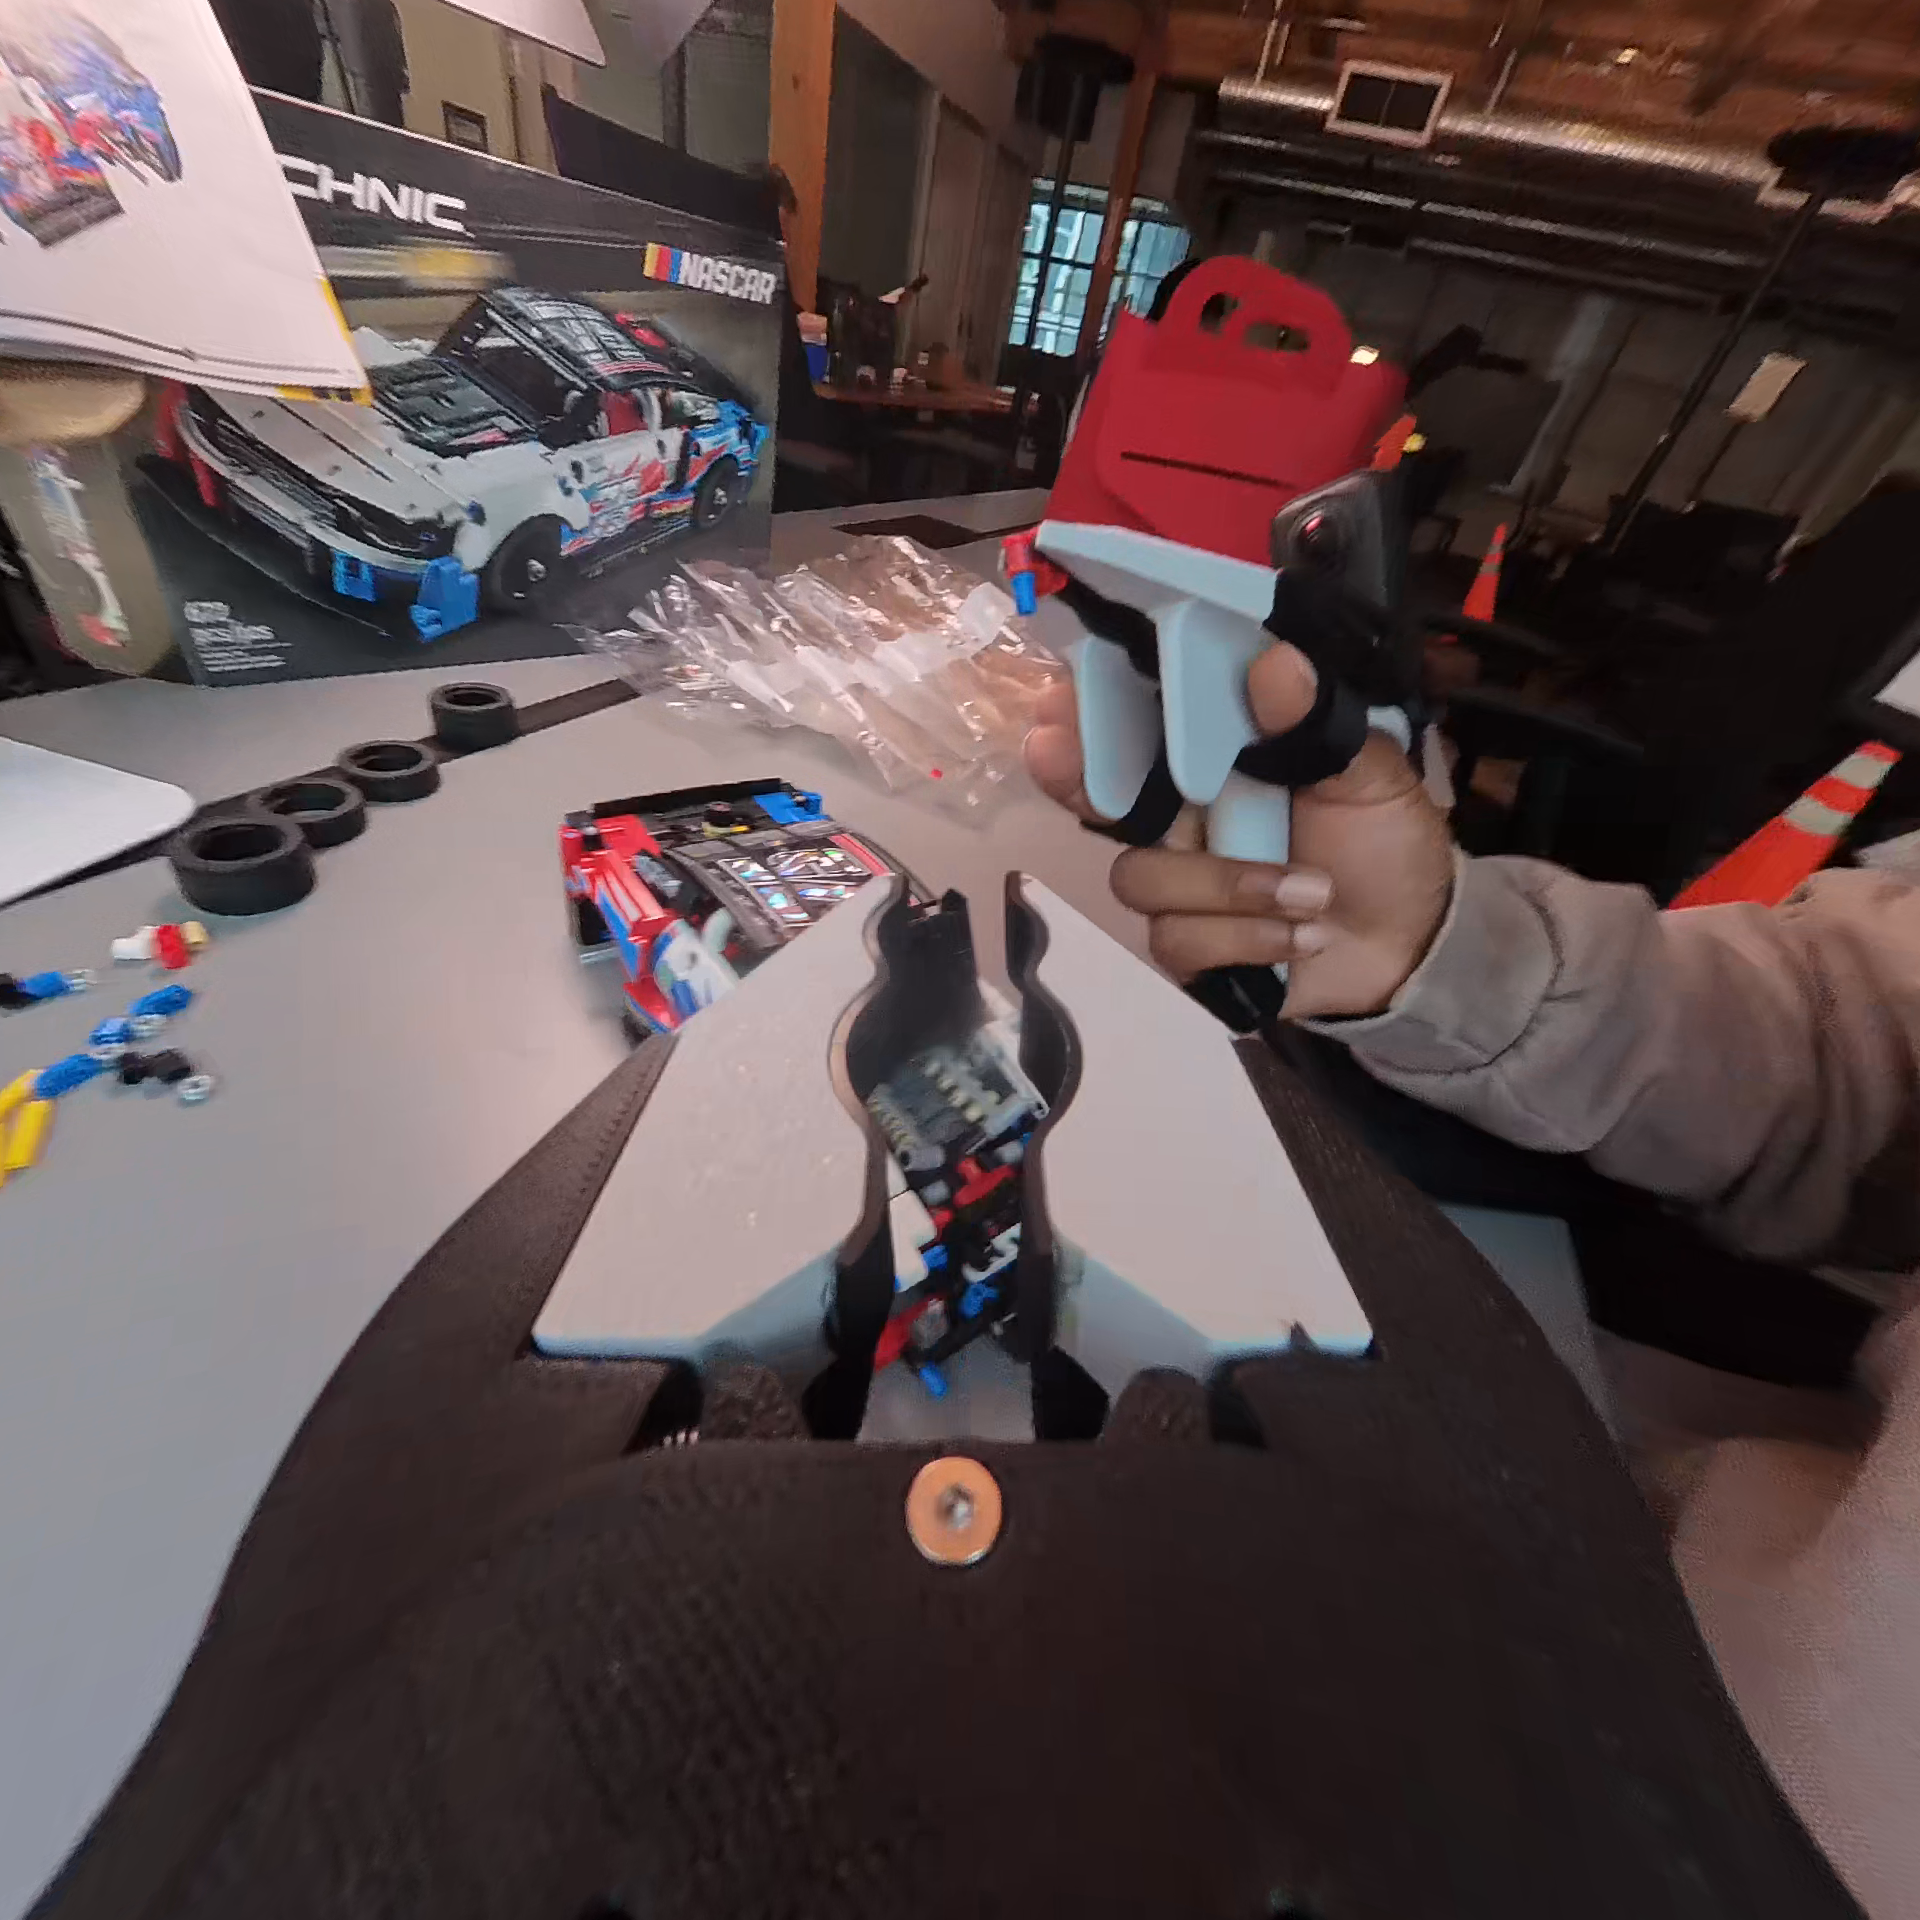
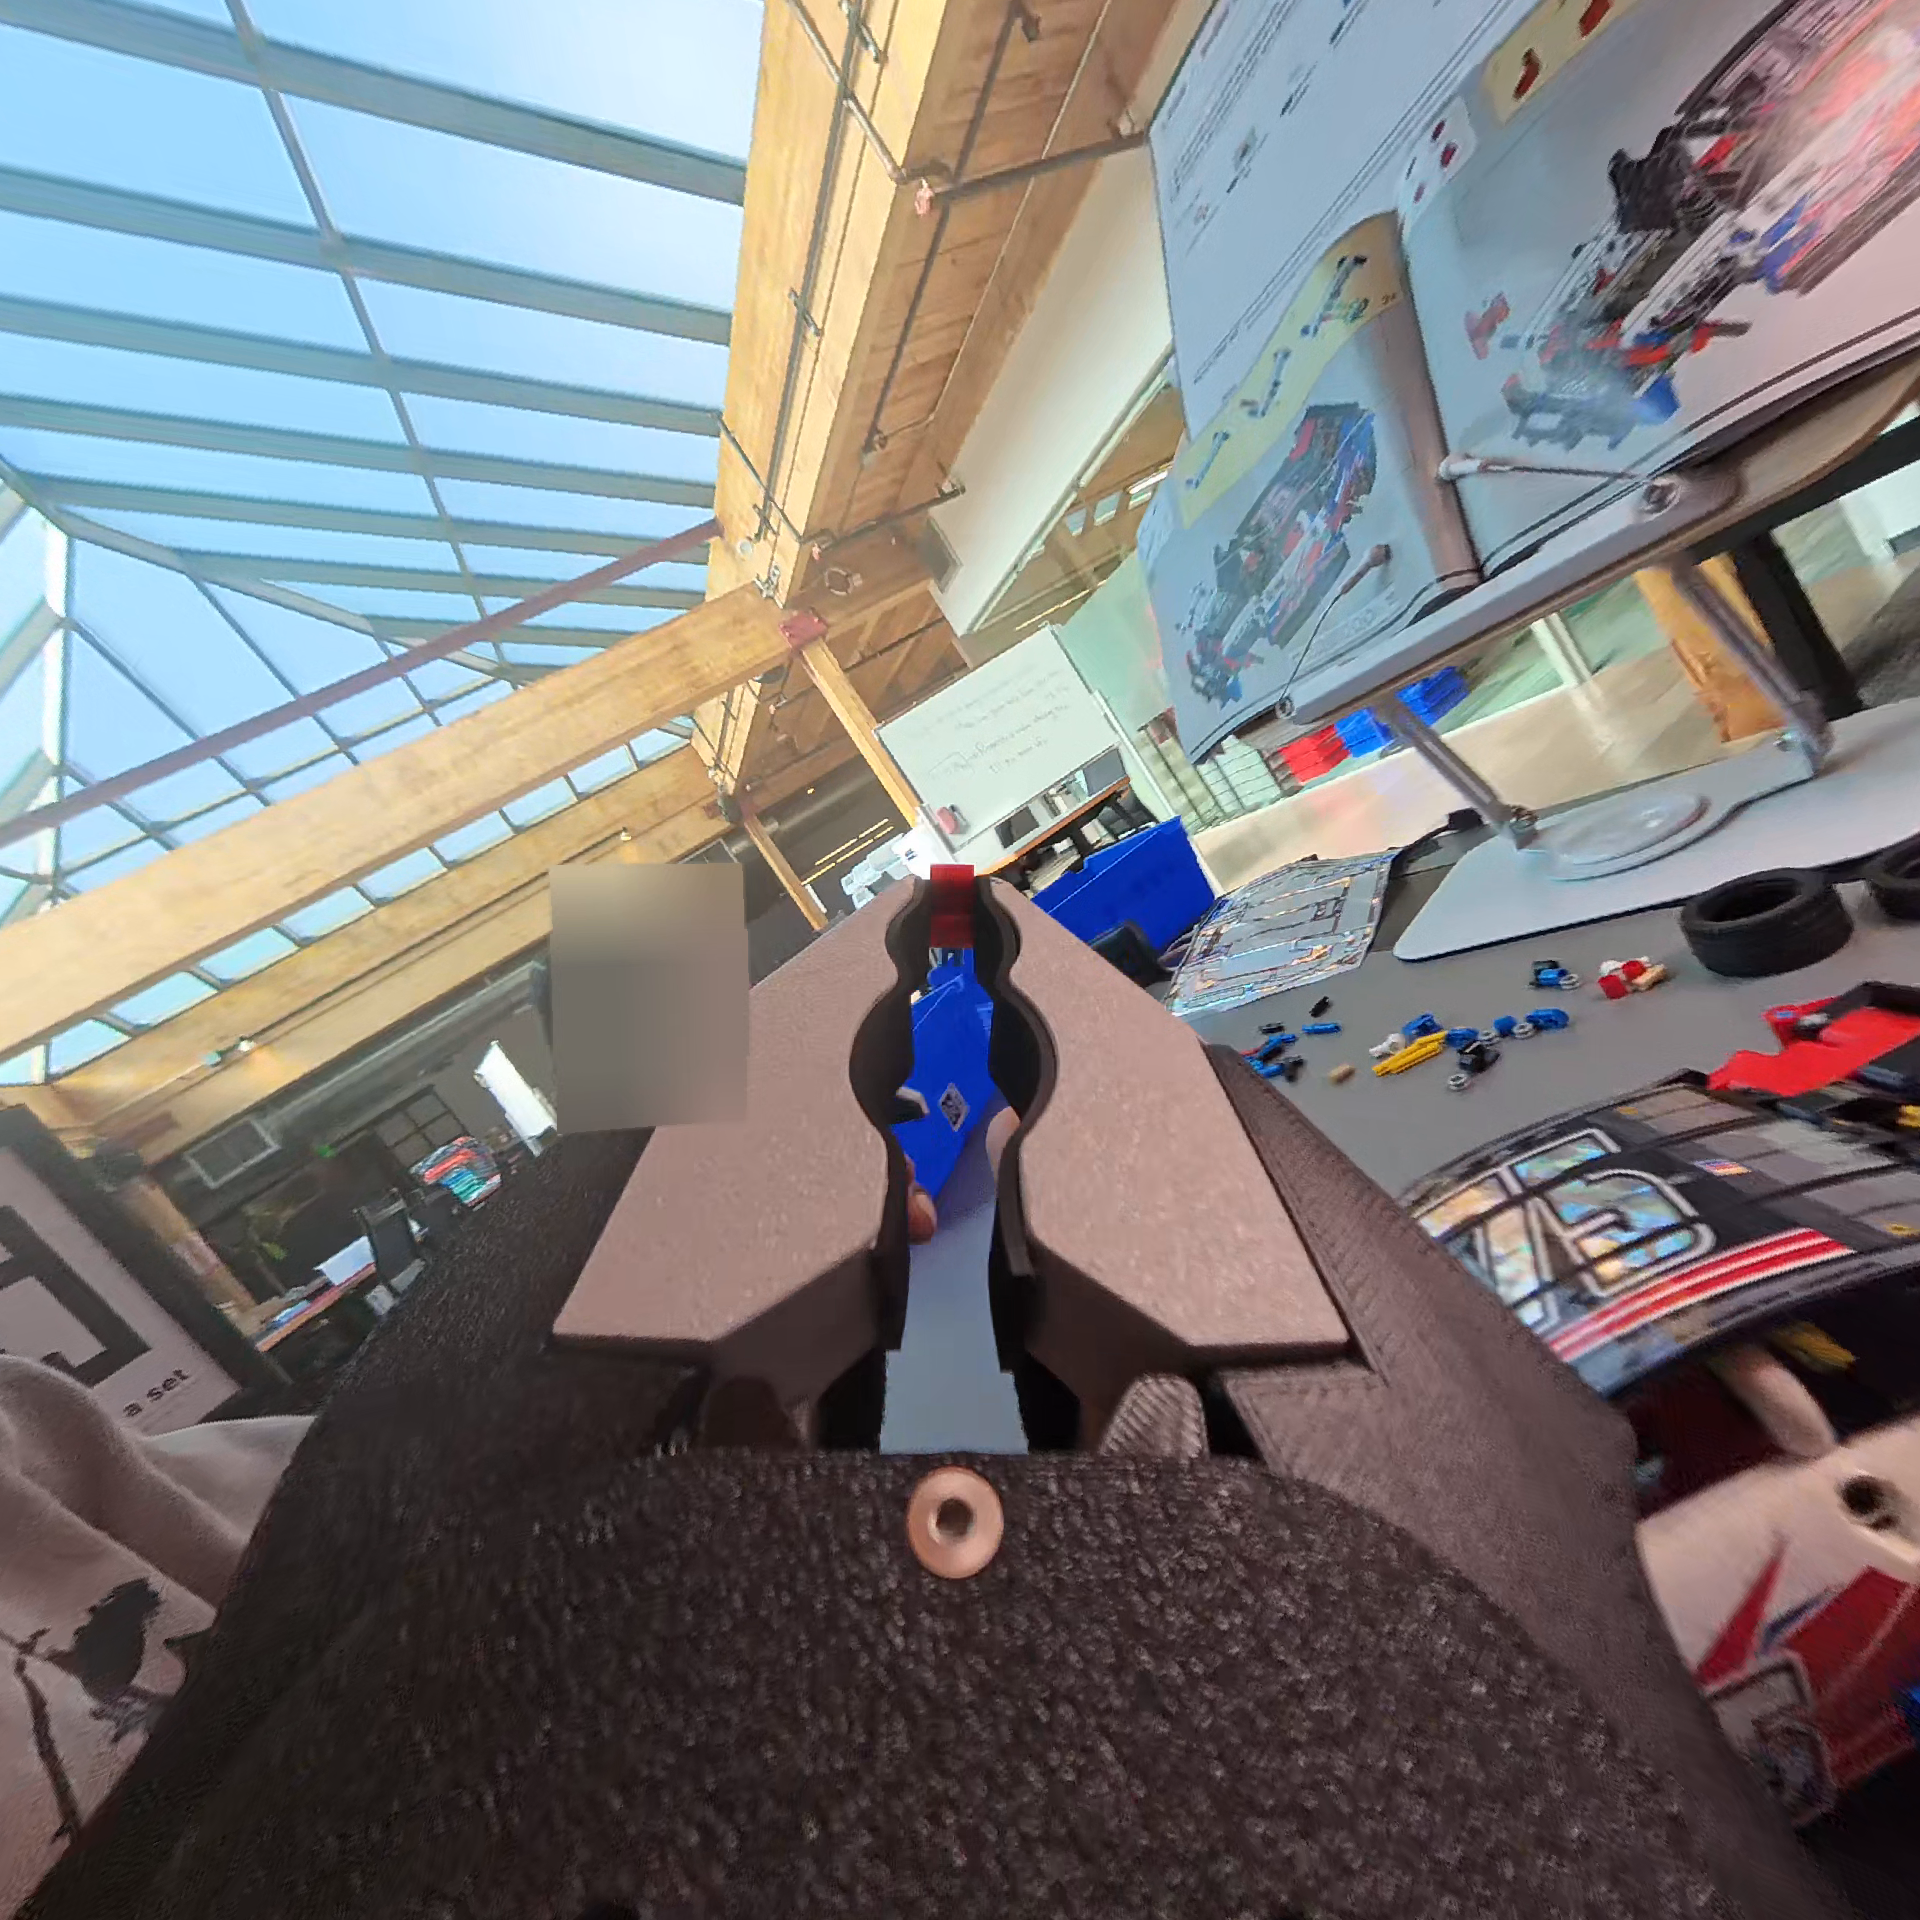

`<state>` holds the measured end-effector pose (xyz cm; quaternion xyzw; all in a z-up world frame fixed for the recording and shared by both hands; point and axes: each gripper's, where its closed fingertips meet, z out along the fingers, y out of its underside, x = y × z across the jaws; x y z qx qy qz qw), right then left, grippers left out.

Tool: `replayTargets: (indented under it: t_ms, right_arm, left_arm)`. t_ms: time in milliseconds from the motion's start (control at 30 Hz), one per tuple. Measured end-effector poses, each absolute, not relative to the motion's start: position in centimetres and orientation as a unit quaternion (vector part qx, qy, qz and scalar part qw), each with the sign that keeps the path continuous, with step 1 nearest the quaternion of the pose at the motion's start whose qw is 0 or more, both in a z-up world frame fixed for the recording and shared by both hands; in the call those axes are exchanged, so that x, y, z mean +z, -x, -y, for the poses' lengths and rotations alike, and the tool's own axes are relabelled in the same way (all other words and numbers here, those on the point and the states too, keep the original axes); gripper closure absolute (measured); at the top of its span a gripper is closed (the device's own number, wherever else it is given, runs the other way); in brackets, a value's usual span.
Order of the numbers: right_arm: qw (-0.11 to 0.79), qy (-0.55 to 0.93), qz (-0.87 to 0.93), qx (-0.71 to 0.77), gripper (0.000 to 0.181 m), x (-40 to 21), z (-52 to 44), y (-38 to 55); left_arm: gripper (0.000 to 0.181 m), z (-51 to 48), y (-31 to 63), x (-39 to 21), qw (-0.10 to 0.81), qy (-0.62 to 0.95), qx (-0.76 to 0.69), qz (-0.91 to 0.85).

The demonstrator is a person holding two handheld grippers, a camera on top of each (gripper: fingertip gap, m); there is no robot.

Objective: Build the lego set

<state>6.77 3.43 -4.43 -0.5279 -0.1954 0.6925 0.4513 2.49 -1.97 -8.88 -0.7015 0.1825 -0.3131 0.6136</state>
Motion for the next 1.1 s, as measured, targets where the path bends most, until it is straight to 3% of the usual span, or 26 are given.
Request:
replayTargets:
  t_ms: [33, 233, 433, 800, 1100]
  right_arm:
    - [0.435, 0.522, 0.202, 0.705, 0.177, -4.6, -2.5, -6.0]
    - [0.367, 0.501, 0.243, 0.745, 0.176, -5.7, 1.4, -3.6]
    - [0.345, 0.495, 0.254, 0.755, 0.176, -6.3, 2.4, -2.8]
    - [0.349, 0.483, 0.271, 0.756, 0.178, -6.4, 3.0, -2.8]
    - [0.369, 0.457, 0.263, 0.765, 0.179, -5.7, 3.4, -2.5]
  left_arm:
    - [0.158, 2.1, -3.3, -8.4, 0.604, 0.693, -0.353, -0.175]
    - [0.161, 2.9, -4.6, -6.3, 0.559, 0.625, -0.53, -0.128]
    - [0.176, 2.8, -4.2, -6.9, 0.557, 0.631, -0.524, -0.127]
    - [0.18, 3.6, -4.4, -7.9, 0.533, 0.638, -0.535, -0.15]
    - [0.179, 4.2, -4.4, -7.3, 0.506, 0.586, -0.629, -0.076]
